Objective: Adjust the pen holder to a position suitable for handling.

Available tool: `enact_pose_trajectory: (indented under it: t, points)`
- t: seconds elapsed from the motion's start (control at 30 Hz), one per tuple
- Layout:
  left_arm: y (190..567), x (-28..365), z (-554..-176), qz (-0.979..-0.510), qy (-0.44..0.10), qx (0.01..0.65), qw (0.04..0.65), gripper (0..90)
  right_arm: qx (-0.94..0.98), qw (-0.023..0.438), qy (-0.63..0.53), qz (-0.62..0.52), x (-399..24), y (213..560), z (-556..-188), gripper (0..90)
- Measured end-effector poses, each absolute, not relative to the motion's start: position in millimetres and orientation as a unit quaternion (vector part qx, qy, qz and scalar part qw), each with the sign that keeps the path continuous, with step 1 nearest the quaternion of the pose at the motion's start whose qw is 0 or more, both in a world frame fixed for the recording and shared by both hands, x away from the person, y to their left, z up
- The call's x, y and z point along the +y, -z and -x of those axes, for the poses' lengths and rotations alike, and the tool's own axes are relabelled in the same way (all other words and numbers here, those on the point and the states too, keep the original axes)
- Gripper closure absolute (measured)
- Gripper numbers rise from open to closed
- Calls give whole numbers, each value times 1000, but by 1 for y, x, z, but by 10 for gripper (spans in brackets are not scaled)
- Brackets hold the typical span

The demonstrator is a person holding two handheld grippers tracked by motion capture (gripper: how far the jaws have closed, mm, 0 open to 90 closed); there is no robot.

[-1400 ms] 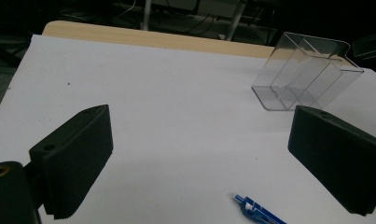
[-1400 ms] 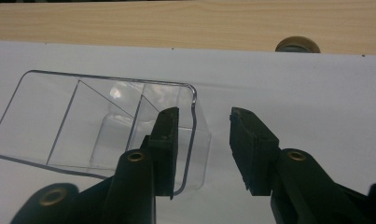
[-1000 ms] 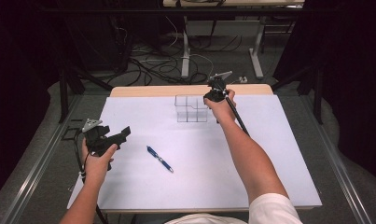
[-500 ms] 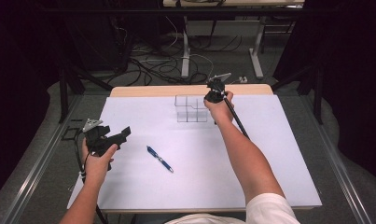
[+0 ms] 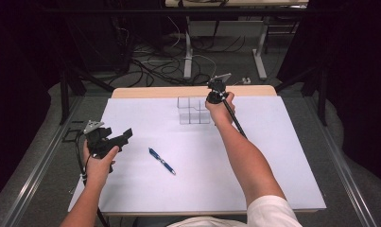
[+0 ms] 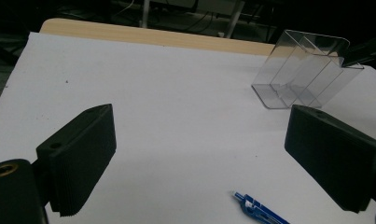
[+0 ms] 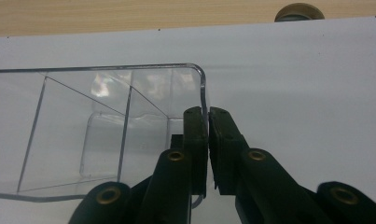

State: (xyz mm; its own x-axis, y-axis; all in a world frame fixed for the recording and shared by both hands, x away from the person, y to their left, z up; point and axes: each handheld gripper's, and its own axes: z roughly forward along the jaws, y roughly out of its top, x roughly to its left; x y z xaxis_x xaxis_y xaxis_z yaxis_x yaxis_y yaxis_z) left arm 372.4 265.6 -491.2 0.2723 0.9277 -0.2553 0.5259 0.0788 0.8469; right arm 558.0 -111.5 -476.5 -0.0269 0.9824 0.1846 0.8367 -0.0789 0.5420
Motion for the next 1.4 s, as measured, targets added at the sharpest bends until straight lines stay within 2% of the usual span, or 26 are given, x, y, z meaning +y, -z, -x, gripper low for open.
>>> enact_pose_trajectory:
  t: [0.67,1.4]
  points:
    - [492,265,-373,-647,-214,562,469,86,678,151,-255,-672,-110,470,-545,871]
    - [492,262,-372,-649,-216,561,465,86,686,126,-261,-667,-131,471,-499,880]
